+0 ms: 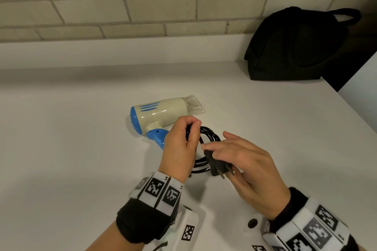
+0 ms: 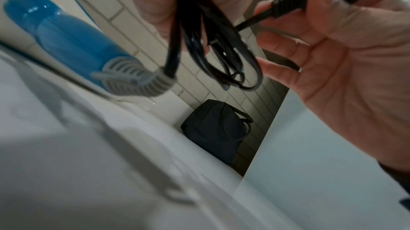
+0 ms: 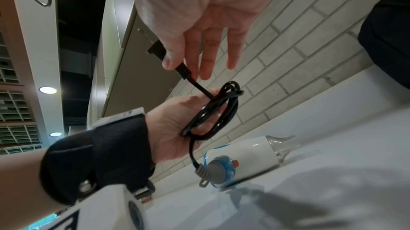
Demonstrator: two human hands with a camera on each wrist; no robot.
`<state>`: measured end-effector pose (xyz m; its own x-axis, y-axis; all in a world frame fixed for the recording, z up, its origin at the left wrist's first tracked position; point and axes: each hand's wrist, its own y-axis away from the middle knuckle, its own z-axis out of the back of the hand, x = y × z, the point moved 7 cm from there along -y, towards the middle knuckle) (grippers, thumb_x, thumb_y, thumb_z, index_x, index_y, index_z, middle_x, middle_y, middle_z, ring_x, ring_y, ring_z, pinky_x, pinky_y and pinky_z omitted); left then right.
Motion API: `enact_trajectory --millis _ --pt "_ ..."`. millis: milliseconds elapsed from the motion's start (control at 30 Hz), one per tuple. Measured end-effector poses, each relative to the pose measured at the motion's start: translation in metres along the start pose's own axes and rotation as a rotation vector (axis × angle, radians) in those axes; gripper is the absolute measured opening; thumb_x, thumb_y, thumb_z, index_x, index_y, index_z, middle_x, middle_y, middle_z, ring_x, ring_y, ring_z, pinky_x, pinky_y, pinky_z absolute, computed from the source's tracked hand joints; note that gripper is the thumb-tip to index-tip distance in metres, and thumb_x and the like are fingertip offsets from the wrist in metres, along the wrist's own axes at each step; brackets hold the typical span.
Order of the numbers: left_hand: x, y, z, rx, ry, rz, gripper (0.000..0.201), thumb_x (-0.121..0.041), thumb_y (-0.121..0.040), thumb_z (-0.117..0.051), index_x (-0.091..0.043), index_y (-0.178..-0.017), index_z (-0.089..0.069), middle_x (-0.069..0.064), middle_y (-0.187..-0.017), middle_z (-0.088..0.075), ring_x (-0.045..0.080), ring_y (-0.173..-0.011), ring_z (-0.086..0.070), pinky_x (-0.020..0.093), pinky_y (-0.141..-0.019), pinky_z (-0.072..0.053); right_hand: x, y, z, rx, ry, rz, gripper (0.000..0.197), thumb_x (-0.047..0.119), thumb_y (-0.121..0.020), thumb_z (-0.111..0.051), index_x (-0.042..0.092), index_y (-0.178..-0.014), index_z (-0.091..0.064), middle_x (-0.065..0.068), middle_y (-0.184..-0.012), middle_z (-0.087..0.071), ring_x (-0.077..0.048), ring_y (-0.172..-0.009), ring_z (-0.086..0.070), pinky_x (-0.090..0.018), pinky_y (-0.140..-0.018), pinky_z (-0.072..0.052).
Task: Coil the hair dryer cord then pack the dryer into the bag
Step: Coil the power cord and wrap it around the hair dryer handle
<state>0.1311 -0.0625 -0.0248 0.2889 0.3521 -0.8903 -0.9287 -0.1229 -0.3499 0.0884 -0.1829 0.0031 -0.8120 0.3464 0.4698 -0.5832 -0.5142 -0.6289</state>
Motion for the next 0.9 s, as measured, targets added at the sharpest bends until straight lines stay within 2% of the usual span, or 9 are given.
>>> enact_trajectory --millis 100,200,333,433,500,600,700,800,900 --pt "0.000 0.002 0.000 0.029 0.004 -0.008 0.030 -0.008 -0.089 -0.047 -0.035 -0.075 -0.044 -0.012 -0.065 -0.049 -0.007 -0.062 -0.050 0.006 -0.061 -0.039 0.000 0.002 0.006 -0.048 -0.081 -0.066 0.015 0.022 -0.090 -0.046 0.031 -0.101 -0.051 0.001 -0.102 -0.070 -0.011 -0.094 -0.064 -0.033 -0.098 -0.044" --pt "-0.003 0.007 -0.007 0.137 0.016 -0.034 0.027 -0.011 -0.090 -0.046 -0.035 -0.077 -0.045 -0.013 -0.070 -0.052 -0.008 -0.068 -0.052 0.005 -0.065 -0.040 -0.016 -0.005 0.018 -0.236 -0.452 -0.368 0.018 0.040 -0.079 -0.060 0.047 -0.093 -0.051 -0.001 -0.088 -0.071 -0.015 -0.088 -0.067 -0.029 -0.085 -0.052" --pt "-0.013 0.014 -0.016 0.241 0.010 -0.074 0.010 -0.032 -0.086 -0.041 -0.038 -0.078 -0.043 -0.015 -0.069 -0.049 -0.008 -0.069 -0.051 0.004 -0.066 -0.038 -0.037 -0.024 0.023 -0.380 -0.715 -0.567 0.014 0.017 -0.081 -0.061 0.021 -0.091 -0.052 0.006 -0.073 -0.072 -0.009 -0.075 -0.068 -0.020 -0.072 -0.053" --pt "-0.011 0.019 -0.017 0.278 0.062 -0.021 0.017 -0.043 -0.071 -0.057 -0.039 -0.082 -0.045 -0.016 -0.078 -0.055 -0.008 -0.077 -0.054 0.007 -0.072 -0.043 -0.066 -0.026 0.009 -0.310 -0.737 -0.825 0.005 0.018 -0.085 -0.055 0.016 -0.088 -0.052 0.003 -0.065 -0.070 -0.014 -0.070 -0.064 -0.027 -0.065 -0.050" --pt "-0.007 0.021 -0.015 0.283 0.062 -0.005 0.030 -0.026 -0.071 -0.070 -0.038 -0.084 -0.046 -0.017 -0.082 -0.057 -0.010 -0.082 -0.056 0.008 -0.075 -0.045 -0.084 -0.014 -0.011 -0.224 -0.837 -1.027 0.013 0.018 -0.086 -0.057 0.012 -0.098 -0.054 0.000 -0.066 -0.069 -0.017 -0.068 -0.060 -0.029 -0.063 -0.047" --pt "-0.010 0.021 -0.012 0.322 0.078 -0.067 0.029 -0.015 -0.076 -0.064 -0.036 -0.086 -0.047 -0.016 -0.084 -0.058 -0.009 -0.083 -0.058 0.007 -0.074 -0.045 -0.088 0.008 -0.043 -0.016 -0.954 -1.244 0.031 0.019 -0.084 -0.060 0.005 -0.111 -0.053 -0.010 -0.079 -0.063 -0.020 -0.072 -0.054 -0.030 -0.064 -0.044" --pt "-0.015 0.019 -0.008 0.309 0.060 -0.128 0.028 -0.020 -0.075 -0.062 -0.039 -0.088 -0.045 -0.017 -0.086 -0.055 -0.008 -0.083 -0.057 0.006 -0.074 -0.044 -0.077 0.021 -0.061 0.165 -0.986 -1.256 0.019 0.018 -0.089 -0.049 0.003 -0.095 -0.060 -0.017 -0.085 -0.056 -0.024 -0.073 -0.051 -0.028 -0.061 -0.043" --pt "-0.012 0.010 0.000 0.231 0.057 -0.107 0.023 -0.032 -0.073 -0.060 -0.039 -0.088 -0.044 -0.017 -0.089 -0.050 -0.010 -0.086 -0.051 0.006 -0.078 -0.040 -0.066 0.023 -0.058 0.127 -0.968 -1.228 0.030 0.029 -0.094 -0.043 0.006 -0.089 -0.062 -0.005 -0.070 -0.058 -0.014 -0.062 -0.052 -0.019 -0.053 -0.043" --pt "-0.005 0.004 0.003 0.183 0.073 -0.020 0.028 -0.020 -0.077 -0.064 -0.036 -0.086 -0.043 -0.013 -0.089 -0.050 -0.010 -0.083 -0.051 0.005 -0.076 -0.039 -0.053 0.017 -0.050 0.075 -1.053 -1.128 0.053 0.052 -0.085 -0.043 0.002 -0.085 -0.063 -0.008 -0.072 -0.062 -0.020 -0.072 -0.059 -0.036 -0.075 -0.052"
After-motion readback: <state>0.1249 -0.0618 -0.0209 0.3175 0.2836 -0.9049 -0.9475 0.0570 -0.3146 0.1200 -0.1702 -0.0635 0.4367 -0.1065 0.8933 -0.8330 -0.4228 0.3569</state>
